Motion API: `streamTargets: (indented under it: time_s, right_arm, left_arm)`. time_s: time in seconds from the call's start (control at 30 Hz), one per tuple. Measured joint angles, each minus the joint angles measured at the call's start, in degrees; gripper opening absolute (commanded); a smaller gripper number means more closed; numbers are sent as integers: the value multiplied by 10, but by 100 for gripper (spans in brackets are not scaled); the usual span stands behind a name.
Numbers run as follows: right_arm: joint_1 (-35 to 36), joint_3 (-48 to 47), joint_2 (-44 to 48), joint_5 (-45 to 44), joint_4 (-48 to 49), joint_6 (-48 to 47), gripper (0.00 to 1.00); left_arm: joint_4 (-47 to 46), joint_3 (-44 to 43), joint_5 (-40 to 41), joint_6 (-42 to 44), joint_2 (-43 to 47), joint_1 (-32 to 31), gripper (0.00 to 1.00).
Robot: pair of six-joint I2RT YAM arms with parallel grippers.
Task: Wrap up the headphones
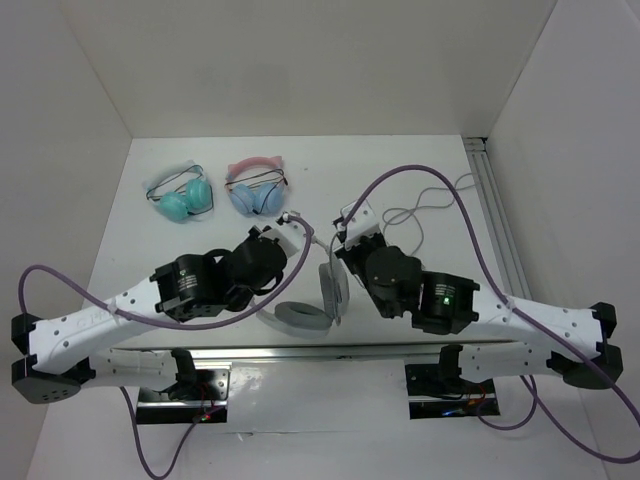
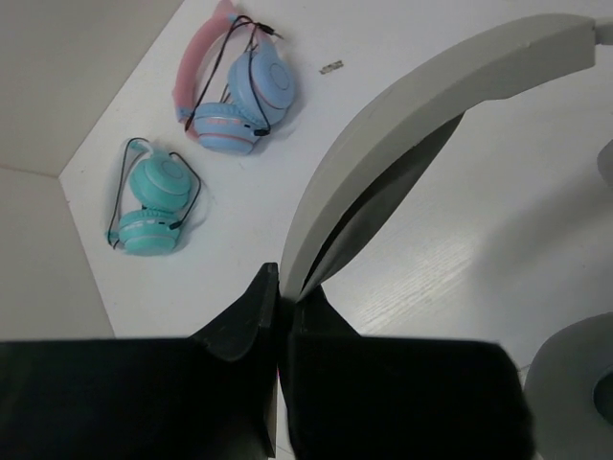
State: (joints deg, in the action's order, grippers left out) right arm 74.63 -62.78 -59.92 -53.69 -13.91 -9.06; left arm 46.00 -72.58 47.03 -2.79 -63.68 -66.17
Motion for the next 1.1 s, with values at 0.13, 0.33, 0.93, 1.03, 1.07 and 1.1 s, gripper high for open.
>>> streamTargets:
  time_s: [0.13,0.33,0.93,1.03,1.07,1.1]
  right_arm:
    - [-43,-5,8,58,10,0,8]
    - [-105,-19,-40,159,1,2,4]
    - [-108,-40,-31,196,-20,54,0]
    - [-134,-43,-52,198,-20,56,0]
    - [-148,-43,-61,203,-20,57,0]
    - [-160,-44,-68,216,-17,62,0]
  left_arm:
    - [4,0,-44,7,2,0,0]
    - [-8,0,-73,7,-14,2,0]
    - [90,-89,47,-82,-131,8,0]
    - [80,-86,21,-74,-117,12,0]
    - [73,-83,10,-69,-111,11,0]
    - [66,-78,-2,-63,-103,12,0]
